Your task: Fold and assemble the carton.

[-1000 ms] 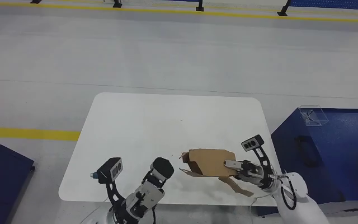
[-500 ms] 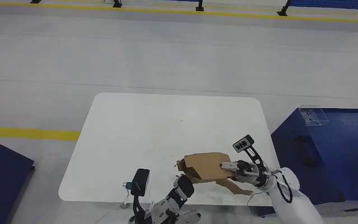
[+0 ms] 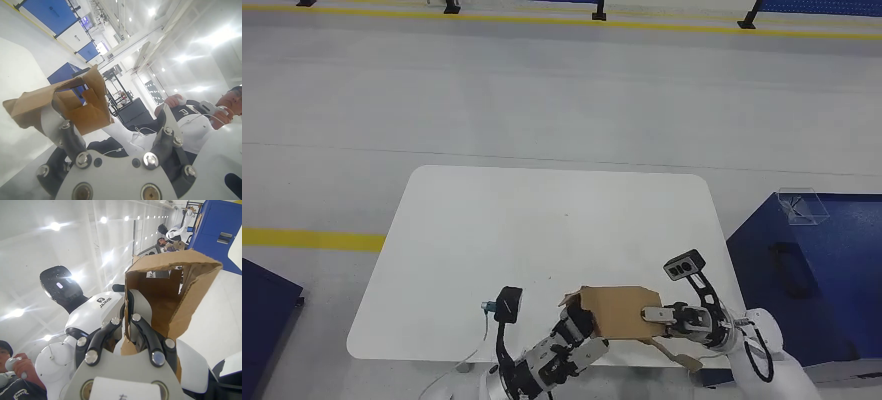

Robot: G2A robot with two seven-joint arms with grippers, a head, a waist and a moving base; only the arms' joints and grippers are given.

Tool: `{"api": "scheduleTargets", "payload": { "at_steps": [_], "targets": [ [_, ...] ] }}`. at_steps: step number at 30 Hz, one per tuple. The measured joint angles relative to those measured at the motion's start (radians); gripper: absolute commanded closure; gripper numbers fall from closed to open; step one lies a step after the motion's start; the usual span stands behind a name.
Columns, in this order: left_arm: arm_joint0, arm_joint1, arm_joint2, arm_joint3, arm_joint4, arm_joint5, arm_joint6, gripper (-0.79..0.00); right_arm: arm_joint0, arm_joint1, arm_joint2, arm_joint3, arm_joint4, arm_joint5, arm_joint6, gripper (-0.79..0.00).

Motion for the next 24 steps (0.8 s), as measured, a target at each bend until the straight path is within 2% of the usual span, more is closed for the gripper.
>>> {"api": "scheduleTargets", "payload": {
  "at_steps": [4, 9, 17, 21, 24],
  "targets": [
    [-0.013, 0.0, 0.019, 0.006, -0.024, -0.021, -0.065, -0.785, -0.004, -0.002, -0.012, -0.005, -0.012, 0.038, -0.025, 0.0],
    [-0.006, -0.002, 0.004, -0.001, -0.009, -0.059, -0.008, -0.785, 0.012, -0.006, -0.028, 0.021, 0.066, 0.16, -0.041, 0.0],
    [0.117, 0.014, -0.108, -0.084, -0.013, -0.136, 0.094, -0.785, 0.077, -0.013, -0.038, 0.115, 0.276, 0.434, -0.016, 0.0],
    [0.154, 0.023, -0.154, -0.083, -0.03, -0.089, 0.047, -0.785, 0.099, -0.017, -0.052, 0.138, 0.325, 0.525, 0.0, 0.0],
    [0.144, 0.026, -0.164, -0.071, 0.0, -0.014, 0.002, -0.785, 0.103, -0.019, -0.06, 0.14, 0.32, 0.534, 0.008, 0.0]
  ]
}}
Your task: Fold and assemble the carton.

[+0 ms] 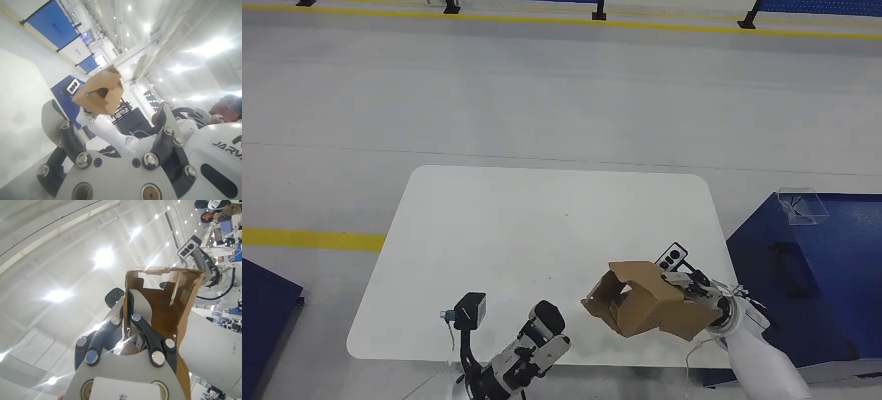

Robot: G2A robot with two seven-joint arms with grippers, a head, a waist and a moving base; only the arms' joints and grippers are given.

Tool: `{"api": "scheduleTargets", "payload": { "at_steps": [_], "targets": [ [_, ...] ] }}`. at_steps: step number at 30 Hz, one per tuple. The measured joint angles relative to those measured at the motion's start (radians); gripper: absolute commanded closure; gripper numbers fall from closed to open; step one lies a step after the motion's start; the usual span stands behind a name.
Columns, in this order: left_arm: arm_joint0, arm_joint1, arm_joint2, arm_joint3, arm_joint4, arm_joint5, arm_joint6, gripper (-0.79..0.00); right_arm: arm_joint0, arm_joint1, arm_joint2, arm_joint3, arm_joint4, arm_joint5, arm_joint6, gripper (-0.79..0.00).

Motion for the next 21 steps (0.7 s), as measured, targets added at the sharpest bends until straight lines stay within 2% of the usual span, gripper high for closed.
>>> {"api": "scheduleTargets", "payload": {
  "at_steps": [4, 10, 21],
  "targets": [
    [-0.033, -0.005, 0.026, 0.021, 0.082, 0.115, -0.02, -0.785, 0.001, -0.003, -0.009, -0.004, -0.005, 0.0, 0.007, 0.0],
    [-0.076, -0.015, 0.072, 0.05, 0.13, 0.192, -0.005, -0.785, -0.004, -0.006, -0.009, -0.016, -0.013, -0.007, 0.028, 0.0],
    [-0.112, -0.025, 0.096, 0.062, 0.123, 0.239, -0.007, -0.785, -0.015, -0.007, -0.014, -0.042, -0.083, -0.05, 0.059, 0.0]
  ]
}}
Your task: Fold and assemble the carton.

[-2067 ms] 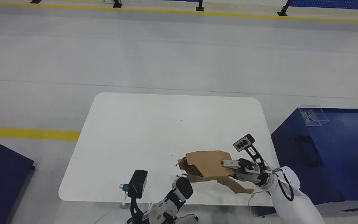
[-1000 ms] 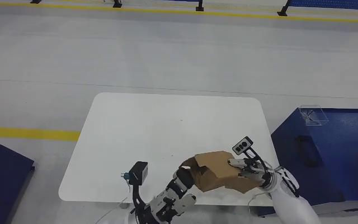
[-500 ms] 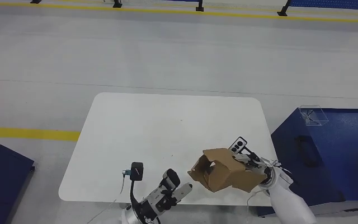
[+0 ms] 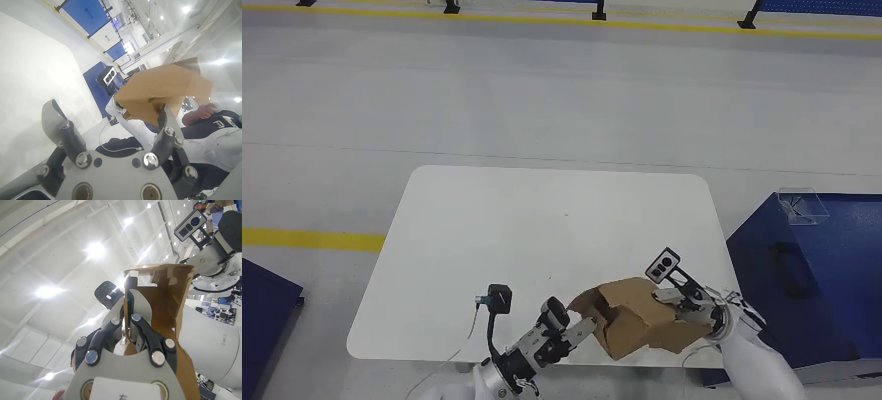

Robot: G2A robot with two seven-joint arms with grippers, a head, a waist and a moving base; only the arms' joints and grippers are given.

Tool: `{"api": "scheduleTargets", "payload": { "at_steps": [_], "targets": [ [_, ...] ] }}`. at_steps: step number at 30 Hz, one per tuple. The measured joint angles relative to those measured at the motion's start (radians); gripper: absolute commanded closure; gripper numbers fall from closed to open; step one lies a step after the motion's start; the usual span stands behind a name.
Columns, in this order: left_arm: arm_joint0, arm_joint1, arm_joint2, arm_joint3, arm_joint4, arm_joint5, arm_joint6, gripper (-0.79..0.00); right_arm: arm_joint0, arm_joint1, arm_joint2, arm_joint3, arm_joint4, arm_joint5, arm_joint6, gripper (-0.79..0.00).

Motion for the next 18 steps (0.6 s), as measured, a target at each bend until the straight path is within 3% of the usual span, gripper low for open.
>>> {"api": "scheduleTargets", "payload": {
  "at_steps": [11, 18],
  "targets": [
    [-0.029, -0.007, 0.012, 0.014, 0.011, 0.087, -0.035, -0.785, -0.005, 0.0, 0.027, -0.016, -0.052, -0.082, -0.019, 0.0],
    [-0.006, -0.009, -0.024, -0.014, -0.049, 0.029, 0.038, -0.785, -0.008, 0.0, 0.055, -0.03, -0.166, -0.225, -0.109, 0.0]
  ]
}}
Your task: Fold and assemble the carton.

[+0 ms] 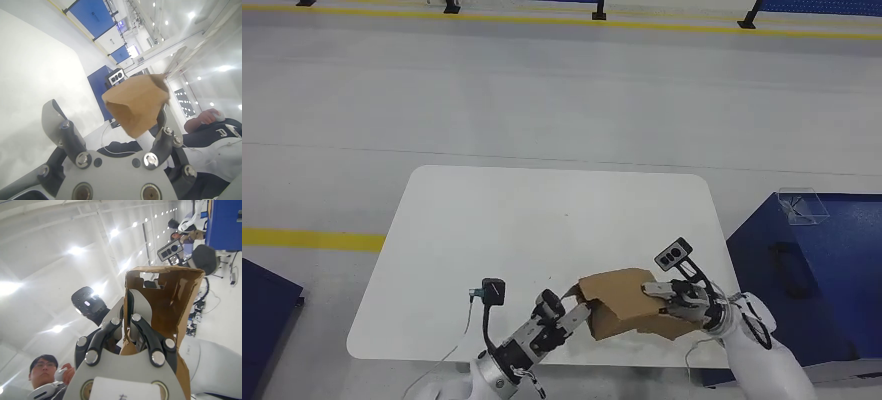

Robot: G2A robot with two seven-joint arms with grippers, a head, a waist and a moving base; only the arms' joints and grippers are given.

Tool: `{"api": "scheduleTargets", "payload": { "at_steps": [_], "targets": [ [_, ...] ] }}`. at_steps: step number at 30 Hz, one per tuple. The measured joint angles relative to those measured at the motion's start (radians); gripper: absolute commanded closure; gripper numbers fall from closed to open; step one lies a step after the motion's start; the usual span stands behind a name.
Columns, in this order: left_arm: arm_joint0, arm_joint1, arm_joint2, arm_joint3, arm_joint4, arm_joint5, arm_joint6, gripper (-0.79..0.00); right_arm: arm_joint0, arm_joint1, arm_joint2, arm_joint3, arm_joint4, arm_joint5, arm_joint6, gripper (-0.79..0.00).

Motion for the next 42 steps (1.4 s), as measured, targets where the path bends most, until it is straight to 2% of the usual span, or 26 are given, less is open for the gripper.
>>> {"api": "scheduleTargets", "payload": {
  "at_steps": [5, 10, 21, 24, 27, 31, 33, 35, 37, 42],
  "targets": [
    [0.014, 0.001, -0.021, 0.001, -0.003, -0.005, 0.009, -0.785, -0.014, -0.001, -0.012, -0.025, -0.055, -0.039, -0.004, 0.0],
    [0.005, -0.002, -0.011, 0.017, 0.038, 0.02, 0.006, -0.785, -0.018, -0.004, -0.02, -0.032, -0.036, -0.022, 0.005, 0.0],
    [-0.017, -0.01, 0.034, 0.051, 0.098, 0.007, 0.01, -0.785, -0.02, -0.006, -0.033, -0.03, -0.011, 0.028, 0.024, 0.0],
    [-0.02, -0.013, 0.043, 0.047, 0.111, -0.012, 0.028, -0.785, -0.014, -0.008, -0.041, -0.013, 0.021, 0.09, 0.016, 0.0],
    [0.0, -0.012, 0.029, 0.023, 0.106, -0.066, 0.071, -0.785, 0.009, -0.009, -0.051, 0.022, 0.073, 0.202, 0.009, 0.0],
    [0.057, -0.005, -0.032, -0.022, 0.07, -0.178, 0.148, -0.785, 0.045, -0.01, -0.072, 0.071, 0.138, 0.359, 0.026, 0.0],
    [0.085, -0.002, -0.065, -0.031, 0.056, -0.209, 0.168, -0.785, 0.054, -0.011, -0.084, 0.082, 0.165, 0.402, 0.028, 0.0],
    [0.107, 0.002, -0.102, -0.028, 0.037, -0.201, 0.164, -0.785, 0.061, -0.009, -0.105, 0.082, 0.198, 0.42, 0.012, 0.0],
    [0.112, 0.005, -0.127, -0.018, 0.031, -0.156, 0.138, -0.785, 0.067, -0.004, -0.118, 0.082, 0.213, 0.423, 0.007, 0.0],
    [0.085, 0.004, -0.107, -0.003, 0.064, -0.067, 0.047, -0.785, 0.076, 0.01, -0.138, 0.082, 0.204, 0.415, 0.014, 0.0]
  ]
}}
